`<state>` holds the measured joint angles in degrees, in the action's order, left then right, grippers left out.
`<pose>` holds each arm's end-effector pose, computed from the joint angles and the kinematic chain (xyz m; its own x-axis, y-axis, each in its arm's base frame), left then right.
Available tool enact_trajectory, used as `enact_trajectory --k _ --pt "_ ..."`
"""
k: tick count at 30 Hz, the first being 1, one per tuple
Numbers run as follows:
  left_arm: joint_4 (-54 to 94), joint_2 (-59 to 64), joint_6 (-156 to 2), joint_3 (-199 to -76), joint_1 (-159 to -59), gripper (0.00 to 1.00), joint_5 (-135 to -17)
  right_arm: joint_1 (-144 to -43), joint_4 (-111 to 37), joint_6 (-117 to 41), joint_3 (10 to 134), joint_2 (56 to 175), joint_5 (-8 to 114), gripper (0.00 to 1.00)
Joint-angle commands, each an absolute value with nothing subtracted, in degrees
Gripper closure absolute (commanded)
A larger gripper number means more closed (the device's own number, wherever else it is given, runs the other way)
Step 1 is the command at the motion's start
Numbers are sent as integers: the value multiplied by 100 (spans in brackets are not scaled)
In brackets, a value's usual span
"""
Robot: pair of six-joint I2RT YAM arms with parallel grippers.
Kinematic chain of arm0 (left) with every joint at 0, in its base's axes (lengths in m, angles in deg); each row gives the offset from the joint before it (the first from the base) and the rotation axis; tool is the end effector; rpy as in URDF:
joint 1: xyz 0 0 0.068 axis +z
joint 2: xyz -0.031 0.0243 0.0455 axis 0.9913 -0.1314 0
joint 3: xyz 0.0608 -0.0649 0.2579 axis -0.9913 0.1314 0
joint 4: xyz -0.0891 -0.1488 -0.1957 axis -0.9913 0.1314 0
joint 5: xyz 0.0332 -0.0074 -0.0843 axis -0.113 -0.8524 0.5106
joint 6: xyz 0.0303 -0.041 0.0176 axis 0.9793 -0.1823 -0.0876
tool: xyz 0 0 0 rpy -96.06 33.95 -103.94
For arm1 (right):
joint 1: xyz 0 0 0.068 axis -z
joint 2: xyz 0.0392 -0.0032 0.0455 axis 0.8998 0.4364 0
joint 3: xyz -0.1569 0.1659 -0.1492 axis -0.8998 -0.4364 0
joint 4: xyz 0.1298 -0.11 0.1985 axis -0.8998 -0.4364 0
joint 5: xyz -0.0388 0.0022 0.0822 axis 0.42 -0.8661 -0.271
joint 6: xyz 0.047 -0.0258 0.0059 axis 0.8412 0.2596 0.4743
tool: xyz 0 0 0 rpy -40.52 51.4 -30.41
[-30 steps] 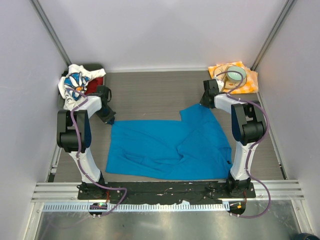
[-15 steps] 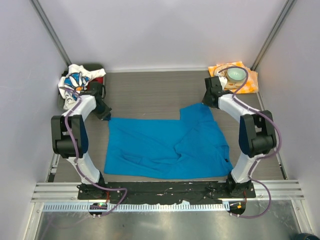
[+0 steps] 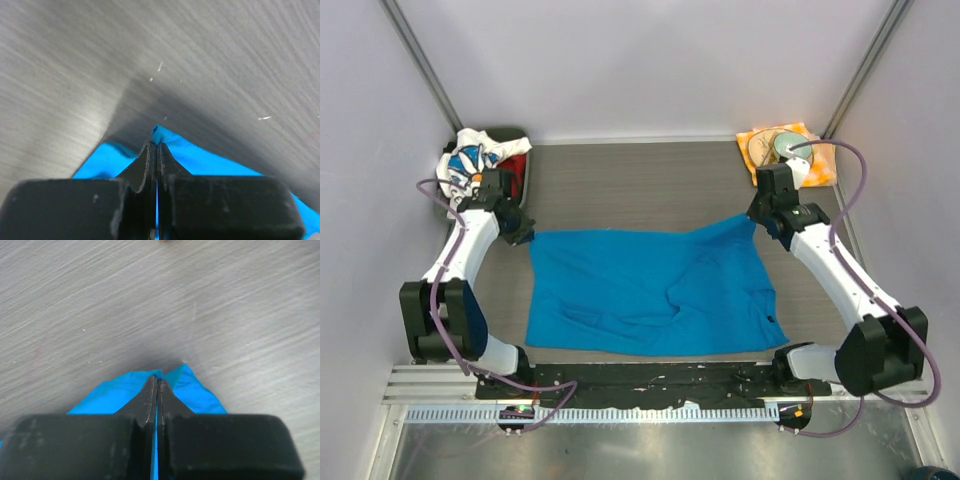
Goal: Fold and stack the t-shirts
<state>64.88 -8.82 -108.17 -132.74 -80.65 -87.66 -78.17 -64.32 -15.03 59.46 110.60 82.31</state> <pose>0.3069 0.0118 0.2576 -0.5996 -0.7029 -0.3827 -0.6466 0.7072 -0.2859 0.2843 0.0574 0.3027 -0.5324 0.3399 -0.7753 0.3559 0.9208 0.1592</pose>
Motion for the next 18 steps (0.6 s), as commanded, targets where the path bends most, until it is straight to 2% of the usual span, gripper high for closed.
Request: enact_trajectory --k 1,9,18 --pt "6631 -258 -10677 -12667 -8025 100 -8881 -7828 -7047 -1548 5709 10281 8702 99" --pt "6789 788 -10685 -11813 -8025 100 -9031 -7819 -7750 -1171 5269 9173 8361 99" --pt "7034 1255 -10633 -11399 -8034 100 -9136 -7881 -8479 -749 4574 8382 7569 99"
